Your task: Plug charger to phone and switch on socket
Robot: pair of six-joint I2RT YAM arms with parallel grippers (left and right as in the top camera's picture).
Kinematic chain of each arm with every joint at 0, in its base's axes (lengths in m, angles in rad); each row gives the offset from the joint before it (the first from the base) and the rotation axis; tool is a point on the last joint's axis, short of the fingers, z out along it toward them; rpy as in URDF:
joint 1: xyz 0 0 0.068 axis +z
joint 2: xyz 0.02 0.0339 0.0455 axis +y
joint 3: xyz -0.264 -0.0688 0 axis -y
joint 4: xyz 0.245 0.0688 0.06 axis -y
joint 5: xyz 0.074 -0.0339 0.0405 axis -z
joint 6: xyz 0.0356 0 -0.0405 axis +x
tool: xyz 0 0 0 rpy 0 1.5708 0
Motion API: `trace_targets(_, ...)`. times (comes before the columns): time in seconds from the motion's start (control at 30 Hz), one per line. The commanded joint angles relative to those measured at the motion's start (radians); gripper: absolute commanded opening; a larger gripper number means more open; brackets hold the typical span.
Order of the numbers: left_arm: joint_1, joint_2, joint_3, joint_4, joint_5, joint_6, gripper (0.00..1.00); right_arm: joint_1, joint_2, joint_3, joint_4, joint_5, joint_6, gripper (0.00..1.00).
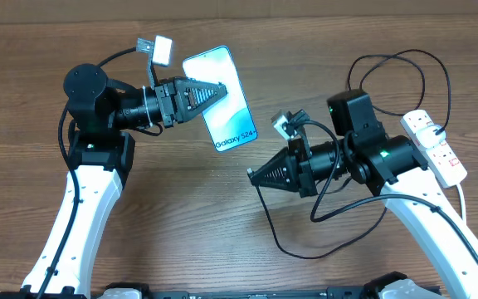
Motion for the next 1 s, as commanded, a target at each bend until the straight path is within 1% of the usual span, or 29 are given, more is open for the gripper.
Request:
trace_targets(0.0, 0.000, -0.003, 0.011, 0.008, 0.040, -0.051, 0.04, 0.002, 0.001, -0.002, 0.048, -0.003, 0.062, 0.04)
trace_targets(0.13, 0.000, -0.003, 0.011, 0.007, 0.039, -0.051, 0.04, 0.002, 0.001, -0.002, 0.157, -0.003, 0.184, 0.04)
trace_targets(0.2, 0.000, -0.003, 0.011, 0.007, 0.040, -0.051, 0.04, 0.003, 0.001, -0.002, 0.193, -0.003, 0.214, 0.04)
trace_targets(0.57, -0.001, -0.003, 0.011, 0.008, 0.039, -0.093, 0.05, 0.006, 0.011, -0.002, 0.212, 0.008, 0.249, 0.04)
trace_targets(0.73, -0.002, -0.003, 0.011, 0.008, 0.039, -0.092, 0.04, 0.011, 0.011, -0.002, 0.235, 0.008, 0.254, 0.04)
trace_targets(0.83, -0.007, -0.003, 0.011, 0.008, 0.039, -0.087, 0.04, 0.011, 0.011, -0.002, 0.262, 0.008, 0.299, 0.04)
trace_targets(0.97, -0.019, -0.003, 0.011, 0.008, 0.032, -0.083, 0.04, 0.013, 0.011, -0.002, 0.277, 0.008, 0.301, 0.04)
